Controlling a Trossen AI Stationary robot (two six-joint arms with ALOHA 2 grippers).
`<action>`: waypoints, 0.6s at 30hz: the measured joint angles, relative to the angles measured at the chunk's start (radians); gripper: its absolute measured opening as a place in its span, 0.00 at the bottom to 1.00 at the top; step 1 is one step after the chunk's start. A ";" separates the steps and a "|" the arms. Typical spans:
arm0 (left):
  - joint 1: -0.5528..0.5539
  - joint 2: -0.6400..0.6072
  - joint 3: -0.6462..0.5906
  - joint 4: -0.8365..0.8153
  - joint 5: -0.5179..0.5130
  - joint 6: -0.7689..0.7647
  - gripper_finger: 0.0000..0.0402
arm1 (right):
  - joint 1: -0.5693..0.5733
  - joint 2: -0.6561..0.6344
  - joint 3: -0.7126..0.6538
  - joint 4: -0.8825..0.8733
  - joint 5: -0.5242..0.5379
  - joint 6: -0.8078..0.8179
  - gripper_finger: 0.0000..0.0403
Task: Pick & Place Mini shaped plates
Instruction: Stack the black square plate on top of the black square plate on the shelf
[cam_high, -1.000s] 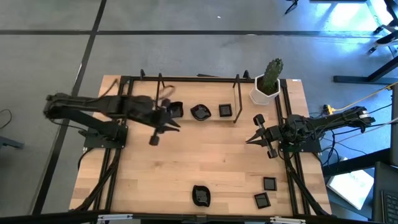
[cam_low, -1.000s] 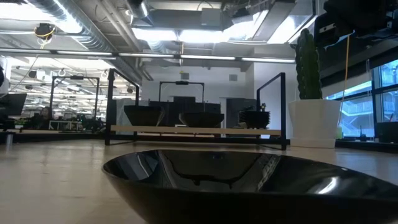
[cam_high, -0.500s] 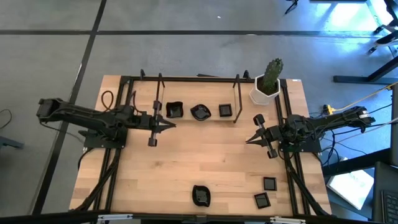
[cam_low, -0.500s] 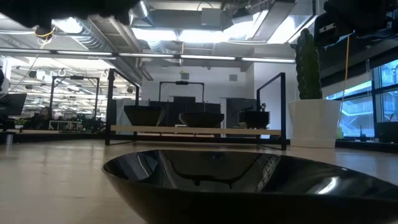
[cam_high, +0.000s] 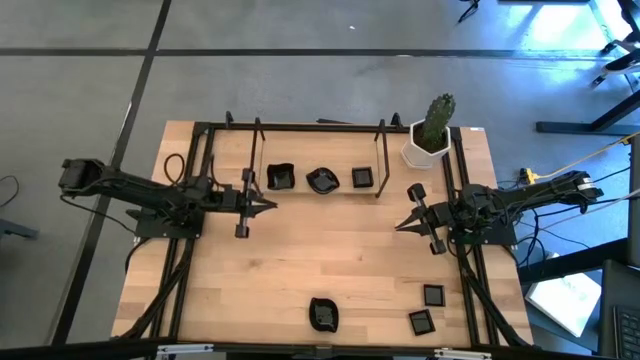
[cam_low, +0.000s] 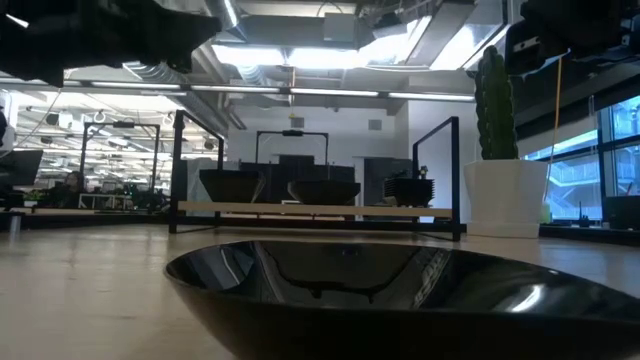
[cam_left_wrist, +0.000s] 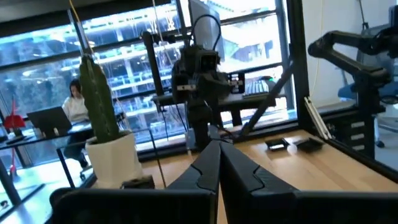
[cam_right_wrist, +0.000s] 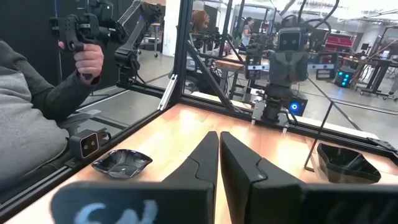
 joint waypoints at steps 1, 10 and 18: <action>0.000 -0.001 -0.003 0.000 -0.001 -0.001 0.00 | 0.000 0.000 0.000 0.000 0.000 -0.007 0.05; -0.001 -0.028 -0.003 -0.043 -0.015 -0.054 0.00 | 0.000 0.000 0.000 -0.015 -0.001 -0.013 0.05; -0.001 -0.028 -0.003 -0.069 -0.018 -0.053 0.01 | 0.010 0.008 0.004 -0.019 -0.004 -0.006 0.05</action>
